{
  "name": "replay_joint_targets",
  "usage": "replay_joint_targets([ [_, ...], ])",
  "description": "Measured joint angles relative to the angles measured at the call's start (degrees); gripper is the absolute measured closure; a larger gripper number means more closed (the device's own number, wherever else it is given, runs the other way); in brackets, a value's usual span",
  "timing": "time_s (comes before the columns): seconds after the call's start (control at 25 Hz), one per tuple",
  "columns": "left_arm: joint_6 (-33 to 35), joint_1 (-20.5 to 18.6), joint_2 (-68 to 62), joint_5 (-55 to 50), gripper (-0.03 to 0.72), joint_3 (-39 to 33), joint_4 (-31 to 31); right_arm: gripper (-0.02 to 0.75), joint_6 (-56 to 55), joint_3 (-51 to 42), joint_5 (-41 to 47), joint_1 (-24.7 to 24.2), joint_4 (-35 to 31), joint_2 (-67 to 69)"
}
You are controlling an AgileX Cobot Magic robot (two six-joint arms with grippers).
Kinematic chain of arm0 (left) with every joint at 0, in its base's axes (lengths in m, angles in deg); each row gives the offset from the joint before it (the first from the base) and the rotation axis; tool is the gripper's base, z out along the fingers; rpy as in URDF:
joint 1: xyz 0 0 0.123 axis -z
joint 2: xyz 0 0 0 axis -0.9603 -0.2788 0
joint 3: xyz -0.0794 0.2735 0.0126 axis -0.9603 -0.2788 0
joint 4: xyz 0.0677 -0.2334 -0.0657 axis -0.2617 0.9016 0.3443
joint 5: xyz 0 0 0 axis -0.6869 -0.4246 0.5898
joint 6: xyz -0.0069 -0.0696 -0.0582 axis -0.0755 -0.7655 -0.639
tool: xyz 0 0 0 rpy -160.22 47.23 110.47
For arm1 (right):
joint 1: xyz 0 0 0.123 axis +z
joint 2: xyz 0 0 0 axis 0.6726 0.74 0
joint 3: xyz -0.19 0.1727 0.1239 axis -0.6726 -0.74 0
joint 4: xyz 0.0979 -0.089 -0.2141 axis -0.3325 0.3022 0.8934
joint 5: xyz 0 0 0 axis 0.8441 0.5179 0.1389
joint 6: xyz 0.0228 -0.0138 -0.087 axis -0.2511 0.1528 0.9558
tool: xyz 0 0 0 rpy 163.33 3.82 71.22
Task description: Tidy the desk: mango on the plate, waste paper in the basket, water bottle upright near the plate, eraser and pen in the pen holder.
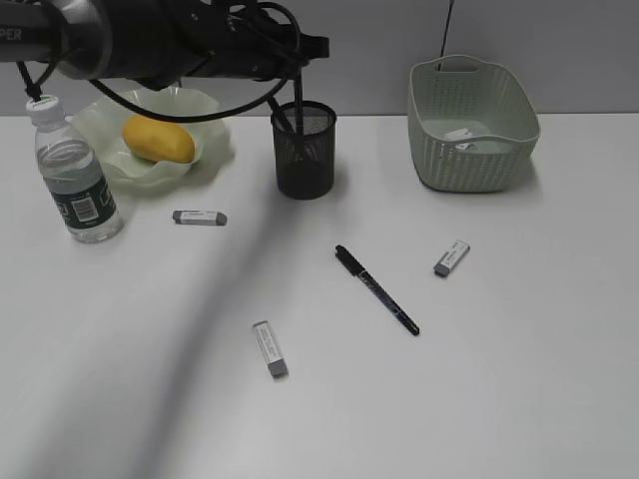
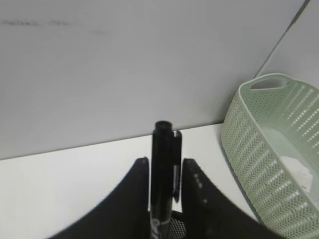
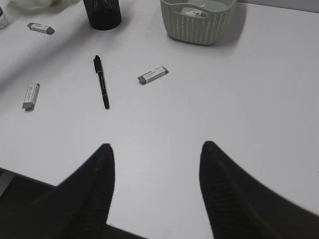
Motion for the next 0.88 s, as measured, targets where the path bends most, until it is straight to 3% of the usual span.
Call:
replay_joint_targets([
  [0.2,0.0,0.0,0.0,-0.3,0.312,0.0,0.0,0.299,-0.1,0.0,0.0,0.0,0.1,0.0],
  [0.32,0.0,0.1,0.2,-1.7,0.235,0.0,0.1,0.299,-0.2,0.0,0.0,0.0,0.2,0.0],
  [0.6,0.0,0.1,6.0,-8.4,0.213,0.0,-3.2,0.299,-0.3,0.0,0.0,0.0,0.3,0.0],
  [0.88,0.0,-0.2,14.0,-29.1,0.211,0.0,-12.8,0.299,-0.3,0.0,0.0,0.0,0.4,0.0],
])
